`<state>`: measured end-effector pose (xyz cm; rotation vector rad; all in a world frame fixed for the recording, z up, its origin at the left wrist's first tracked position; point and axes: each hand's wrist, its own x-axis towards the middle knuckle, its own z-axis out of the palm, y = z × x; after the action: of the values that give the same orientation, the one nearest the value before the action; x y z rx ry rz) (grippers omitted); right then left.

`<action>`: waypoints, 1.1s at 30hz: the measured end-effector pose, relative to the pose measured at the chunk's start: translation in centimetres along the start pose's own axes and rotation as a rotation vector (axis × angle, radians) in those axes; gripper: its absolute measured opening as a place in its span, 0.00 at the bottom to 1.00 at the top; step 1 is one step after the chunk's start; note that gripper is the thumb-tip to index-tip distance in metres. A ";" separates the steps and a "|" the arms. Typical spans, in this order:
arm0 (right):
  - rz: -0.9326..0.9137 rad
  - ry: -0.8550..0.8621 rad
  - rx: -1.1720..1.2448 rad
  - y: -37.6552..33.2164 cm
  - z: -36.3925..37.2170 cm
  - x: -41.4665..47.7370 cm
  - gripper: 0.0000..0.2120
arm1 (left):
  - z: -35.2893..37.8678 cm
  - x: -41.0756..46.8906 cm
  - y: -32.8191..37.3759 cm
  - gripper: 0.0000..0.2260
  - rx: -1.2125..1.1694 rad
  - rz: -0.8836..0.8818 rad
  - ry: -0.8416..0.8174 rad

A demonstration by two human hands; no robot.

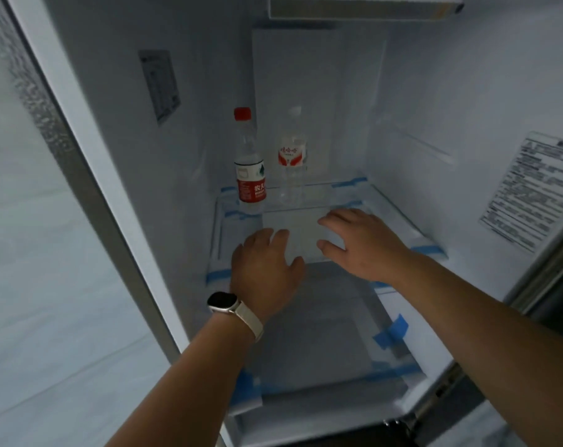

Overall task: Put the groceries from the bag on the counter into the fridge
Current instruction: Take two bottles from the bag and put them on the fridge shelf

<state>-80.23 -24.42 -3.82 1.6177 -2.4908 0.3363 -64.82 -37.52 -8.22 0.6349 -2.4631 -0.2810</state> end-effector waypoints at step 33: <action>-0.770 -0.195 0.142 -16.2 -2.4 -19.0 0.28 | -17.0 -33.4 7.6 0.22 0.452 -0.615 -0.059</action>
<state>-57.76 -13.42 -4.53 2.5936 -1.7690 0.2541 -33.70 -15.31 -7.93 1.5963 -2.3351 0.0358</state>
